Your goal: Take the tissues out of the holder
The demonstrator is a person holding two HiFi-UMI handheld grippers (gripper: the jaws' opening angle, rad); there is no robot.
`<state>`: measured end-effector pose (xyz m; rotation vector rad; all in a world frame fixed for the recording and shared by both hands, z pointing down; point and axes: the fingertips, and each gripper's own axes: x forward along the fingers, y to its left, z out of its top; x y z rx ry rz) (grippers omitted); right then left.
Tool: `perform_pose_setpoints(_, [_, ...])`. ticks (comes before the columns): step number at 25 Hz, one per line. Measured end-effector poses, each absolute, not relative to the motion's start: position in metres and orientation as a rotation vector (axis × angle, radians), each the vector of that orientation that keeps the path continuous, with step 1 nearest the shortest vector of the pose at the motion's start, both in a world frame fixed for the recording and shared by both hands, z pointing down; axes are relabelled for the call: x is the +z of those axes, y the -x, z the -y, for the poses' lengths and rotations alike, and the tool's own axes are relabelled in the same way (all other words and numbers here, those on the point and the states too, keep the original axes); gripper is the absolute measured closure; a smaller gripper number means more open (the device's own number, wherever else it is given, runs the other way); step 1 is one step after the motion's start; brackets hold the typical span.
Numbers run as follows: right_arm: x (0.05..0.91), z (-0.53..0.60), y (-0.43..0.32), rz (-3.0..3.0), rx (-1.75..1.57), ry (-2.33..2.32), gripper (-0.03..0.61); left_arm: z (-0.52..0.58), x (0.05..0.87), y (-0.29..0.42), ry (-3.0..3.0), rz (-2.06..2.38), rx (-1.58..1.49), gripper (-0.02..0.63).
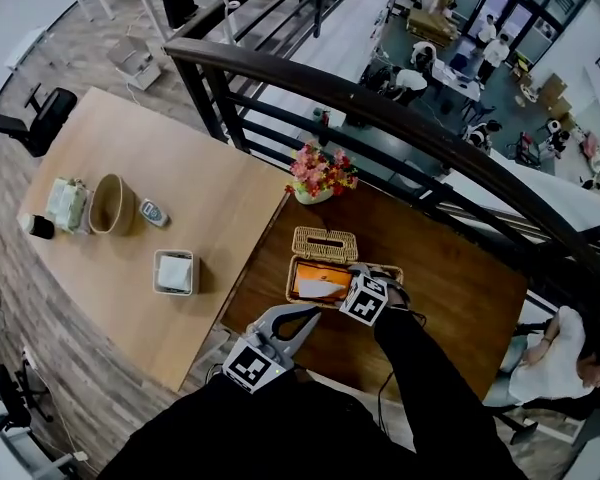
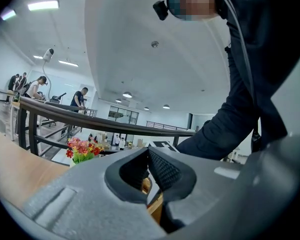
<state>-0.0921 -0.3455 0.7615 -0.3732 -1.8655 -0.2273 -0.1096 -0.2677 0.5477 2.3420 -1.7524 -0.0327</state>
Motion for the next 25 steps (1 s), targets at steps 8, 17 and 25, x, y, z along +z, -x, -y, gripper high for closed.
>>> perform_pose_setpoints(8, [0.785,0.348,0.098,1.79,-0.246,0.39,0.22,0.271,0.553,0.123,-2.326,1.742,-0.035,0.604])
perform_pose_setpoints(17, [0.792,0.345,0.096,1.738,-0.252,0.418,0.293,0.273,0.556,0.121,-2.336,1.709,-0.031,0.604])
perform_pose_setpoints(25, [0.784,0.343,0.096,1.746,-0.208,0.414,0.408,0.272,0.556,0.12,-2.344,1.695,-0.035,0.604])
